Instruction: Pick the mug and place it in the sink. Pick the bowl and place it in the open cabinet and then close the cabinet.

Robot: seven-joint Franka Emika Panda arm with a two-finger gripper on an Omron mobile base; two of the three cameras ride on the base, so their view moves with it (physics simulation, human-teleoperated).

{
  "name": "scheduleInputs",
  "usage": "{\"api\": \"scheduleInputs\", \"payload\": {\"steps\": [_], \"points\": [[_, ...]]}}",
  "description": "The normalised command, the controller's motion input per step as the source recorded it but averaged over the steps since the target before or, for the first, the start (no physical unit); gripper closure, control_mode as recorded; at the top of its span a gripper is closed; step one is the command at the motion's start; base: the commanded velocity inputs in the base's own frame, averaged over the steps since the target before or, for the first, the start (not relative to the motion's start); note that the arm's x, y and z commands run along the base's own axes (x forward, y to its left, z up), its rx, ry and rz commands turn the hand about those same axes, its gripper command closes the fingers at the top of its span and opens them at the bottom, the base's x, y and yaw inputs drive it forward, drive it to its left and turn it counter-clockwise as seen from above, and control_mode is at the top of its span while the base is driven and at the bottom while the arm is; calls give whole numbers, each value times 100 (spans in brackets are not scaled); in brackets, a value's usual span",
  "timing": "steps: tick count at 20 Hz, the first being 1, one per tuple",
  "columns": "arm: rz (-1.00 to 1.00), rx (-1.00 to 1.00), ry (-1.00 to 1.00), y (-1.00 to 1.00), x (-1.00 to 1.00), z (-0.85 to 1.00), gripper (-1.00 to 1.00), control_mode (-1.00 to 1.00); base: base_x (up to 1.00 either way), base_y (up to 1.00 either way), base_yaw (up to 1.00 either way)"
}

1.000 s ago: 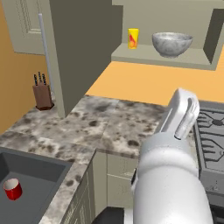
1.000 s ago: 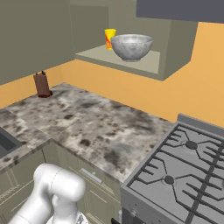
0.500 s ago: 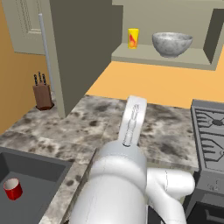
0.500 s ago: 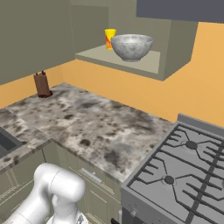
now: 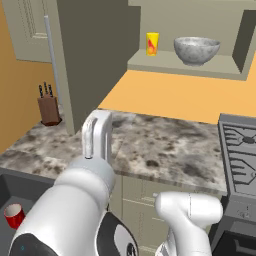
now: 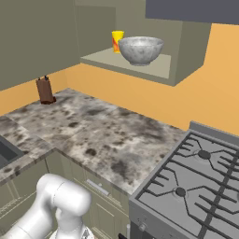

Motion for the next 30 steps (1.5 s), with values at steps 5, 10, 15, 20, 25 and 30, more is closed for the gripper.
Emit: {"api": "scheduleInputs", "payload": {"steps": [5, 10, 15, 20, 25, 30], "points": [[0, 0, 0, 61, 24, -14, -100, -100, 0, 0, 0], [0, 0, 0, 38, 31, -1, -100, -100, 0, 0, 0], [0, 0, 0, 13, 45, -6, -100, -100, 0, 0, 0], [0, 2, 0, 24, 53, -15, -100, -100, 0, 0, 0], [0, 4, 0, 58, 43, -19, -100, -100, 0, 0, 0], [0, 3, 0, 48, 42, -12, -100, -100, 0, 0, 0]]}}
